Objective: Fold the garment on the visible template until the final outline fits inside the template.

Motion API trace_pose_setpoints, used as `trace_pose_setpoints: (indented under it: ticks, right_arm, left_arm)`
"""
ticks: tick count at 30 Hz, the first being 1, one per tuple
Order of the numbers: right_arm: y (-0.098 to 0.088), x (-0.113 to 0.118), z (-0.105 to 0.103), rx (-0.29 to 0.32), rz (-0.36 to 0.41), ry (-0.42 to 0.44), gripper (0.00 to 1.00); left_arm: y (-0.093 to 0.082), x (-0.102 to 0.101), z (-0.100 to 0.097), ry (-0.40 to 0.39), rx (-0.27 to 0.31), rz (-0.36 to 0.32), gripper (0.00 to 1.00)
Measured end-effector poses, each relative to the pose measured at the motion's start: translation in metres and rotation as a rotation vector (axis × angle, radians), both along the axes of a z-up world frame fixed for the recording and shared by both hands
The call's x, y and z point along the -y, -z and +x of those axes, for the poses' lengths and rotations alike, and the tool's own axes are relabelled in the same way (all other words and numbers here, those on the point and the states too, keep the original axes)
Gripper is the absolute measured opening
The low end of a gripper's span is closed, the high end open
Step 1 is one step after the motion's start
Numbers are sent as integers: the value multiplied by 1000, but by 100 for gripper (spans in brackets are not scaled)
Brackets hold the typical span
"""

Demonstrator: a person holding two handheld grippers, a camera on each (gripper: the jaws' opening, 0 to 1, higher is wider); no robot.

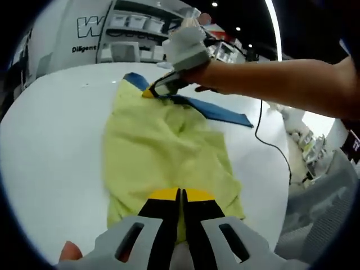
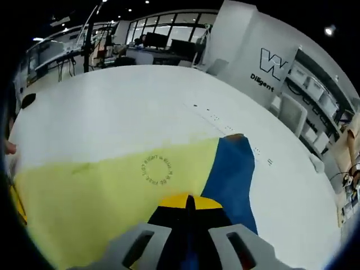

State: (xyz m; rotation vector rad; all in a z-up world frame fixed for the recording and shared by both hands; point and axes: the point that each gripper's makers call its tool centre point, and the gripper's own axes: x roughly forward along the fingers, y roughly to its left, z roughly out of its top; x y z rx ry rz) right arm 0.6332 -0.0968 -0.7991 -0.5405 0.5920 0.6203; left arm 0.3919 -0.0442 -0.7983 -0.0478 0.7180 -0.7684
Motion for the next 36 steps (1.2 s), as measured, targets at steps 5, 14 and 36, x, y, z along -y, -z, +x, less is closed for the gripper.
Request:
trace_pose_setpoints:
  ticks: [5, 14, 36]
  right_arm:
    - [0, -34, 8, 0, 16, -61, 0]
    - [0, -87, 12, 1, 36, -146, 0]
    - [-55, -68, 14, 105, 42, -143, 4]
  left_arm:
    - [0, 4, -4, -10, -11, -7, 0]
    - [0, 3, -5, -28, -23, -17, 0]
    - [-4, 5, -8, -7, -11, -37, 4]
